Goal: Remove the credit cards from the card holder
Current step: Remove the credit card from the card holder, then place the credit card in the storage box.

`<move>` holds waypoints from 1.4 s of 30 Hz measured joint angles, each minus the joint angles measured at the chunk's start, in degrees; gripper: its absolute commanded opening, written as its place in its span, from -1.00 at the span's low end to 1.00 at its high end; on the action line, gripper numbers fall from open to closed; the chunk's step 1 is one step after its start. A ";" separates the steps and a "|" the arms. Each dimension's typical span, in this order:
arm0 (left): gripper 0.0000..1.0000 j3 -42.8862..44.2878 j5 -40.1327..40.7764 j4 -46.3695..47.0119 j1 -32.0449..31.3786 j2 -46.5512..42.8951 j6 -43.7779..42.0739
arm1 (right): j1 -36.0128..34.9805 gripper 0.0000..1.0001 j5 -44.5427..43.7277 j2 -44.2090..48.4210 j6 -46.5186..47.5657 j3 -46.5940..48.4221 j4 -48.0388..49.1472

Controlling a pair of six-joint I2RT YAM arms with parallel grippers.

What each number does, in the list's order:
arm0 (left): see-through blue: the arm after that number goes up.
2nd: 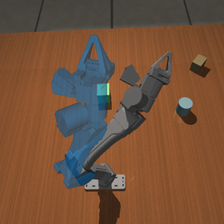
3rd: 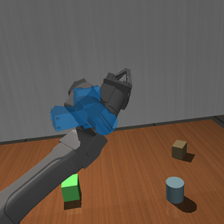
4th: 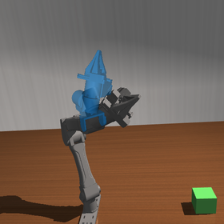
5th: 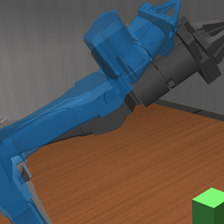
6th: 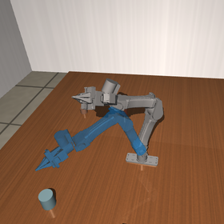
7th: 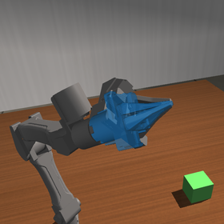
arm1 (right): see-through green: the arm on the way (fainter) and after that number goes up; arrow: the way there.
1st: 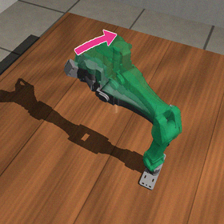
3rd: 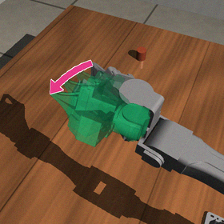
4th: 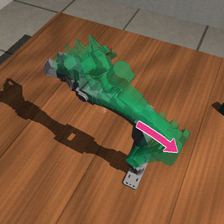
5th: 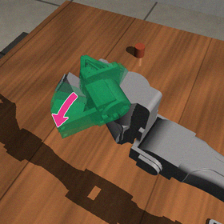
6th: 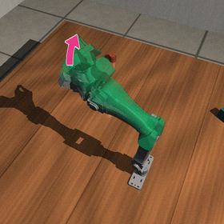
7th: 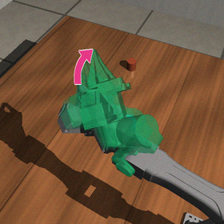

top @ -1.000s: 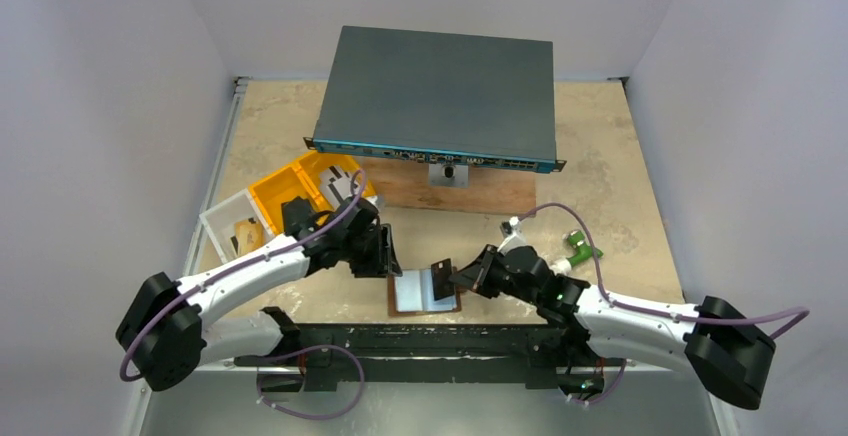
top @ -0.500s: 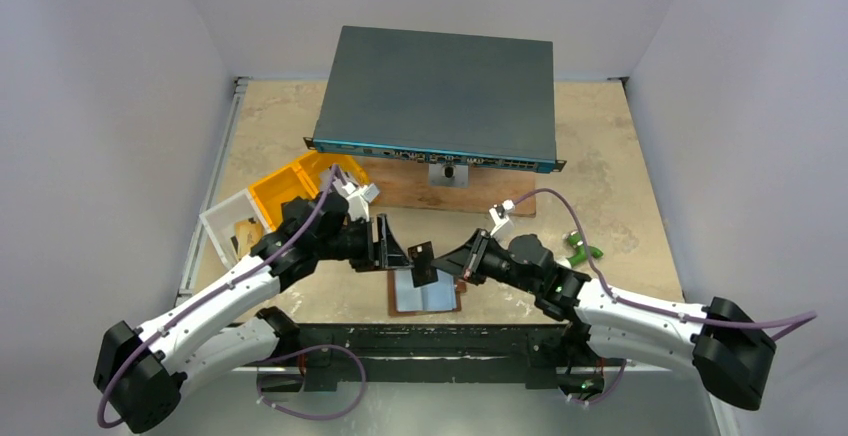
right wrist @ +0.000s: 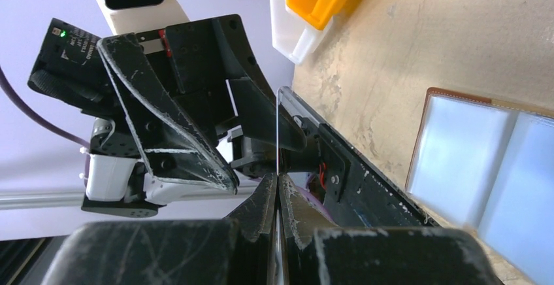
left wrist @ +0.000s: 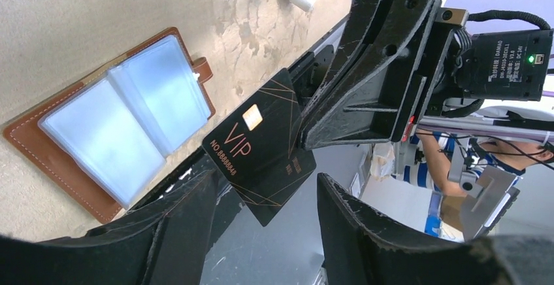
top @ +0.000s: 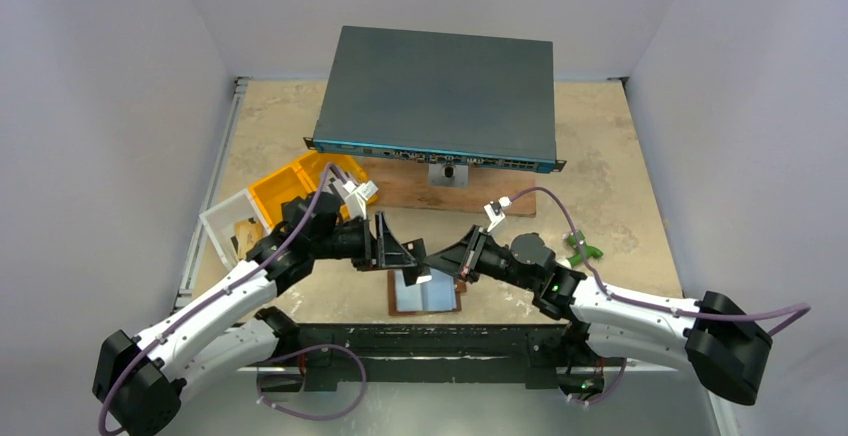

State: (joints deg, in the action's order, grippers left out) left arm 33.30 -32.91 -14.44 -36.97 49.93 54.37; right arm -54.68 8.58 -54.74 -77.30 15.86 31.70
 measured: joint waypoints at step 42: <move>-1.00 9.84 33.22 -36.70 7.82 -10.19 0.48 | 0.31 0.98 -6.82 1.99 12.83 14.03 -28.48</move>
State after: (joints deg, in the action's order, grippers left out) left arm 43.13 0.32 -51.13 -29.15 39.75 54.85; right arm -54.37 1.76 -52.75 -64.47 29.89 3.22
